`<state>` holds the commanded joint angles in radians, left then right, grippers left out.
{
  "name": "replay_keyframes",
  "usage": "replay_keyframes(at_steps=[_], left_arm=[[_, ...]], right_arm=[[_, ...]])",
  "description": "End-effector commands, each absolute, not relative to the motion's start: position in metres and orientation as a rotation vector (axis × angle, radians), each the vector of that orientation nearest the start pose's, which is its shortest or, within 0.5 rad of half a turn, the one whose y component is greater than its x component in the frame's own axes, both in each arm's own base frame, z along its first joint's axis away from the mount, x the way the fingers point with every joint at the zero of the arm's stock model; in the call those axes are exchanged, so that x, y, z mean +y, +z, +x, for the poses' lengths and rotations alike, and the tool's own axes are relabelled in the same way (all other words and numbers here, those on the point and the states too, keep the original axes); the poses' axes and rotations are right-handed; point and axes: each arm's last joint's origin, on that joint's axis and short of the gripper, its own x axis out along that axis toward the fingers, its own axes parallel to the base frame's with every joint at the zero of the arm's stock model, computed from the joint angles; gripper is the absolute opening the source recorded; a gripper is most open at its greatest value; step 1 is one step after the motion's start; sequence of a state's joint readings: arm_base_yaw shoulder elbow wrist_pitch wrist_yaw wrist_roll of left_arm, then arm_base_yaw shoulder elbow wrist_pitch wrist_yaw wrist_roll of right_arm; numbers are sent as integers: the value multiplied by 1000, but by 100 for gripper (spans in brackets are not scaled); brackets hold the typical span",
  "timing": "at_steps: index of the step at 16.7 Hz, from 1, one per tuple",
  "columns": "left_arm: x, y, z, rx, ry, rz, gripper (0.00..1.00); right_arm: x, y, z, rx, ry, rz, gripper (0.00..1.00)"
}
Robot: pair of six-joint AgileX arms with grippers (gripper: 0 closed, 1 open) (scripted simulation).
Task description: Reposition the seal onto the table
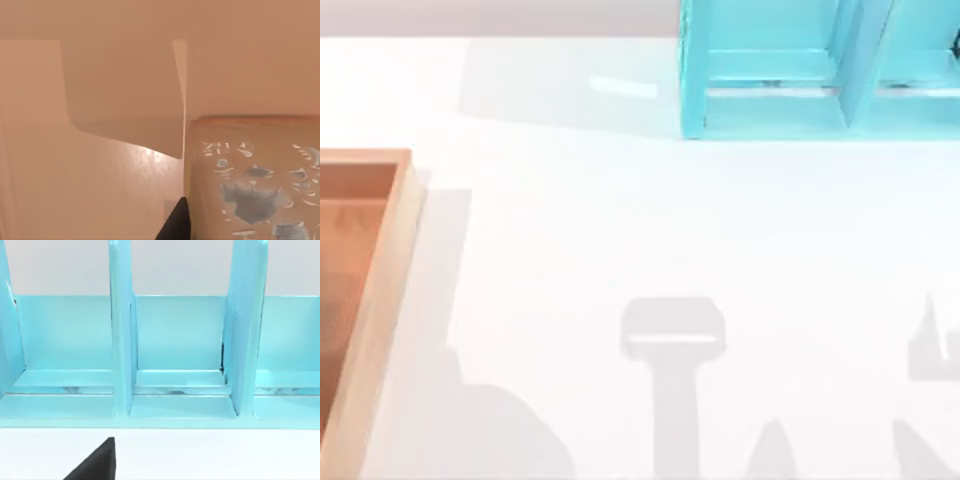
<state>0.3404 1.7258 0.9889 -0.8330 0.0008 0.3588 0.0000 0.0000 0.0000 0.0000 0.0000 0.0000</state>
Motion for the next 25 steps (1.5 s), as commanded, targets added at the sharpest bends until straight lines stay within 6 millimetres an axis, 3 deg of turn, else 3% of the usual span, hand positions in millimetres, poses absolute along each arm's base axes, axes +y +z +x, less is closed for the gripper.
replay_keyframes(at_steps=[11, 16, 19, 22, 25], left_arm=[[99, 145, 271, 1579, -9, -4, 0], [92, 176, 279, 1615, 13, -60, 0], [63, 209, 288, 1622, 23, -66, 0], [12, 245, 290, 1612, 3, -25, 0], [-34, 276, 278, 1586, -14, 8, 0]], right_arm=[[-1, 160, 106, 0, 0, 0, 100], [-1, 160, 106, 0, 0, 0, 100], [-1, 160, 106, 0, 0, 0, 100], [-1, 160, 106, 0, 0, 0, 100], [-1, 160, 106, 0, 0, 0, 100]])
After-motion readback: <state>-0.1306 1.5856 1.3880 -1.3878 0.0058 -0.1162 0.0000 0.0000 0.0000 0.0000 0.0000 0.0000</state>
